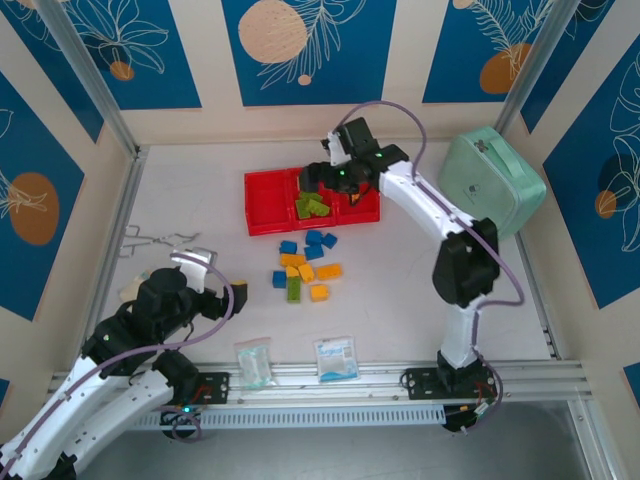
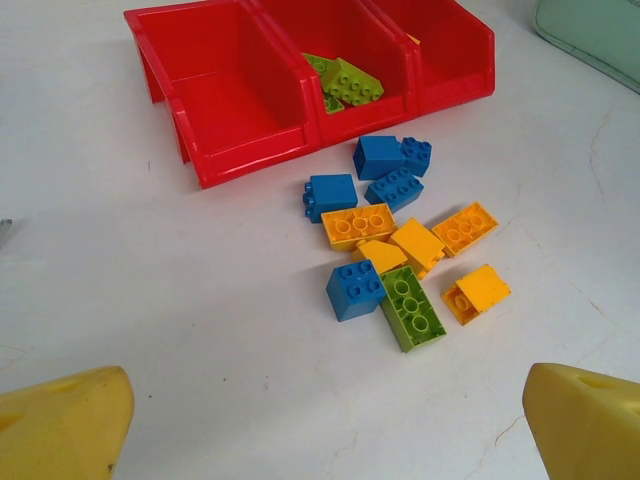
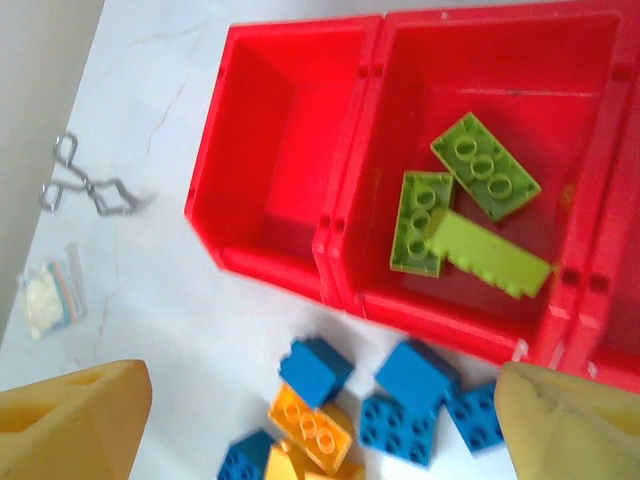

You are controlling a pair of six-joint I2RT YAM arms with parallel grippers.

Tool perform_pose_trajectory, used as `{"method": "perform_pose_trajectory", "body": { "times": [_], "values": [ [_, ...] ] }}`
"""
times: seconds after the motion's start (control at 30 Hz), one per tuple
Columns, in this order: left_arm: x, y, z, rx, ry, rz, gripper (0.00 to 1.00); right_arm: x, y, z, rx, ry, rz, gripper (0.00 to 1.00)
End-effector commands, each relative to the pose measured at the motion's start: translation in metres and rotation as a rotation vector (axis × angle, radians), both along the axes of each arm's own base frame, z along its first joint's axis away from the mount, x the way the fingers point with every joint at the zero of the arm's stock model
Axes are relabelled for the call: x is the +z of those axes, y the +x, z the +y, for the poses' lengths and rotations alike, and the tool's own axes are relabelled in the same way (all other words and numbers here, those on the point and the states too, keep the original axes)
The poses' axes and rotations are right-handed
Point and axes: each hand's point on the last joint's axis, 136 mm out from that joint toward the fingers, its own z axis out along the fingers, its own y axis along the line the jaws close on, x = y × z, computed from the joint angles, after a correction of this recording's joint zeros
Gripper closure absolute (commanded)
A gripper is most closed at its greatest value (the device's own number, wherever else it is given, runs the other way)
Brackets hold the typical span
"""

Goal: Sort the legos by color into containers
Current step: Pick up the lego from the center of the table.

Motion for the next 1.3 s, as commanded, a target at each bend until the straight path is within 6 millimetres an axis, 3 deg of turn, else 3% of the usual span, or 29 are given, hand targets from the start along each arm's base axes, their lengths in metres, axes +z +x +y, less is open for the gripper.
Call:
{"method": "perform_pose_trajectory", "body": {
  "times": [0.0, 0.23, 0.47, 0.93, 1.13, 1.27],
  "values": [
    [0.001, -0.002, -0.005, -0.028, -0.006, -0.006, 0.01, -0.017, -0.024, -0.009, 0.161, -0.071, -0.11, 0.12],
    [0.0, 0.001, 0.004, 0.027, 0.013, -0.006, 0.01, -0.054, -0.082, -0.03, 0.581, -0.338, -0.468, 0.09],
    [-0.001, 0.0, 0.002, 0.013, 0.009, 0.005, 0.01, -0.122, -0.122, -0.049, 0.905, -0.554, -0.421, 0.12],
    [-0.002, 0.002, 0.009, 0.055, 0.021, 0.002, 0.01, -0.173, -0.121, -0.02, 1.059, -0.58, -0.459, 0.19],
    [-0.001, 0.001, 0.008, 0.044, 0.019, 0.0, 0.01, -0.18, -0.125, -0.011, 1.111, -0.585, -0.456, 0.2],
    [0.0, 0.001, 0.008, 0.044, 0.015, -0.006, 0.01, -0.184, -0.125, -0.009, 1.113, -0.572, -0.418, 0.26]
  ]
}}
